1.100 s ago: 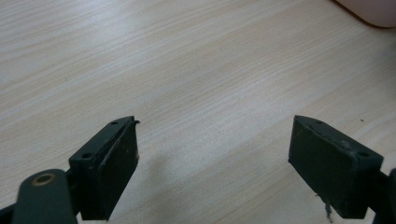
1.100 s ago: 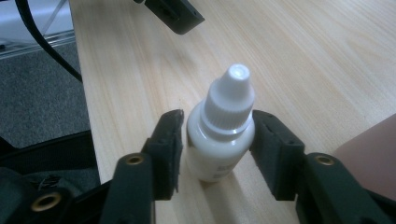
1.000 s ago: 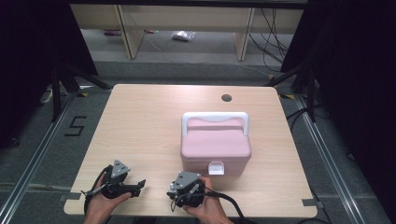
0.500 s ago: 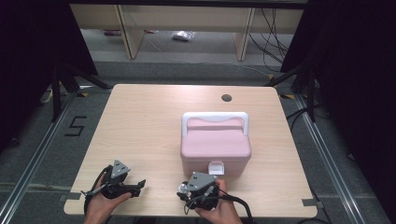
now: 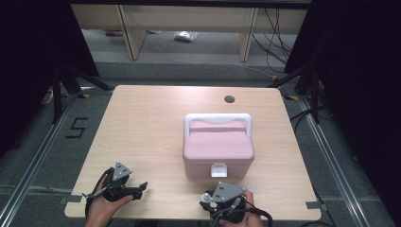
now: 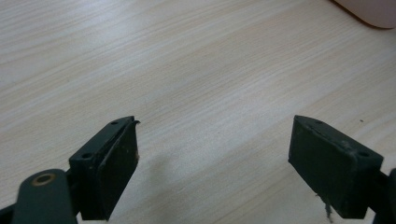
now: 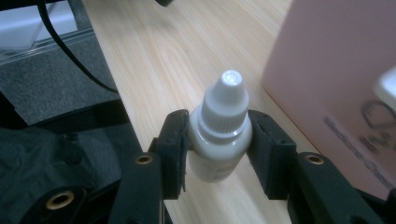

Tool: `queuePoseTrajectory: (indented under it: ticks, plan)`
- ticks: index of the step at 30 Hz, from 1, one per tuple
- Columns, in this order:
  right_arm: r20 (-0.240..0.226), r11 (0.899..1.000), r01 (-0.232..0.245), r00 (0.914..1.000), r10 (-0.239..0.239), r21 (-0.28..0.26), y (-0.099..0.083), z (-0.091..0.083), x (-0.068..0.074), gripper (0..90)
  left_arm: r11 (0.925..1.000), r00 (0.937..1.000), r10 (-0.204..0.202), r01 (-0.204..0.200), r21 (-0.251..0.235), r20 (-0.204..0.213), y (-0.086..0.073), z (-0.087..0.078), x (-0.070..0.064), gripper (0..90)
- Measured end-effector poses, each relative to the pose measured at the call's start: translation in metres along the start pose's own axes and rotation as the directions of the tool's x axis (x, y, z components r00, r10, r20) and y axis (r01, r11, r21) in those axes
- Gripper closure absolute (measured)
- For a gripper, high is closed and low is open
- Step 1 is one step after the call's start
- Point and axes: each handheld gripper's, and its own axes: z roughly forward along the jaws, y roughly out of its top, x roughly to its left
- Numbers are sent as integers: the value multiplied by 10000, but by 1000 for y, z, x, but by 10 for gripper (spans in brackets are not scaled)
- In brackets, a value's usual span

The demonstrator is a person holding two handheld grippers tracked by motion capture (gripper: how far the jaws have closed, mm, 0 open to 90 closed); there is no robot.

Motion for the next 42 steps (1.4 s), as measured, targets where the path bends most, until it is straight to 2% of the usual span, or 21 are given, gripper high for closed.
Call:
queuePoseTrajectory:
  ticks: [3, 4, 5, 7, 12, 14, 18, 20, 21, 22, 26, 28, 29, 30, 31, 32, 37, 38, 39, 40, 42]
  plan:
    - [85, 9999, -127, 9999, 128, -60, -5, -5, -2, 602, 10000, 10000, 24, -24, -36, -30, 0, 0, 0, 153]
    - [162, 9999, -158, 9997, 158, 7, -6, -8, -2, 602, 9997, 9998, -189, 189, -134, 30, 0, 1, -1, 153]
    - [231, 9992, -395, 9990, 394, 50, -9, -12, -1, 602, 10000, 10000, -63, 63, -57, 31, 0, 0, -1, 153]
    - [285, 9998, -216, 9994, 215, 31, -13, -16, -5, 602, 10000, 10000, -6, 6, -58, -40, 0, 1, 0, 153]
    - [486, 9989, -454, 9978, 449, 86, -27, -31, -8, 602, 10000, 10000, 41, -41, -43, -28, 0, 0, 0, 153]
    - [658, 9979, -645, 9958, 639, 71, -32, -37, -11, 602, 9999, 9999, -106, 107, -79, 42, 0, 0, -1, 153]
    - [1157, 9946, -1041, 9879, 1028, 49, -46, -52, -23, 602, 10000, 10000, 54, -54, 34, 13, 0, -1, 0, 153]
    - [1523, 9902, -1396, 9788, 1367, 84, -52, -60, -30, 602, 10000, 10000, 78, -78, 8, 18, 0, 0, 0, 153]
    - [1712, 9911, -1331, 9765, 1310, 7, -55, -62, -34, 602, 9999, 9999, 122, -122, 13, 28, 0, 0, 0, 153]
    - [1820, 9871, -1601, 9706, 1574, 1, -59, -66, -39, 602, 10000, 10000, 93, -93, 11, 23, 0, 0, 0, 153]
    - [2564, 9737, -2275, 9403, 2236, -150, -73, -80, -59, 602, 9998, 9999, -147, 147, -125, -16, 0, 1, -2, 153]
    - [2939, 9710, -2376, 9264, 2353, -286, -81, -85, -69, 602, 10000, 10000, 61, -62, -17, -20, 0, 1, 0, 153]
    - [3038, 9629, -2683, 9153, 2644, -297, -83, -88, -71, 602, 10000, 10000, 65, -65, 17, 47, 0, 0, 0, 153]
    - [3225, 9675, -2507, 9137, 2473, -315, -86, -89, -75, 602, 10000, 10000, 42, -42, 63, -11, 0, 0, -1, 153]
    - [3276, 9635, -2662, 9084, 2599, -264, -87, -90, -76, 602, 9997, 9997, -238, 238, -83, -32, 0, 1, -2, 153]
    - [3319, 9658, -2576, 9088, 2528, -302, -88, -90, -78, 602, 10000, 10000, 29, -29, 78, -9, 0, 1, 0, 153]
    - [3392, 9637, -2657, 9044, 2590, -274, -91, -92, -83, 602, 9999, 9999, -103, 103, -17, -17, 0, 1, -1, 153]
    - [3499, 9632, -2674, 9000, 2598, -273, -92, -93, -85, 602, 10000, 10000, 79, -79, 57, -4, 0, 0, 0, 153]
    - [3469, 9643, -2634, 9023, 2558, -260, -93, -92, -87, 602, 10000, 10000, 69, -69, -33, -40, 0, 1, -1, 153]
    - [3567, 9518, -3046, 8858, 2969, -357, -93, -92, -86, 602, 9999, 9999, 103, -103, -34, -29, 0, 1, -1, 153]
    - [3663, 9511, -3070, 8816, 2976, -338, -95, -93, -92, 602, 10000, 10000, 79, -79, 28, 3, 0, 1, -1, 153]
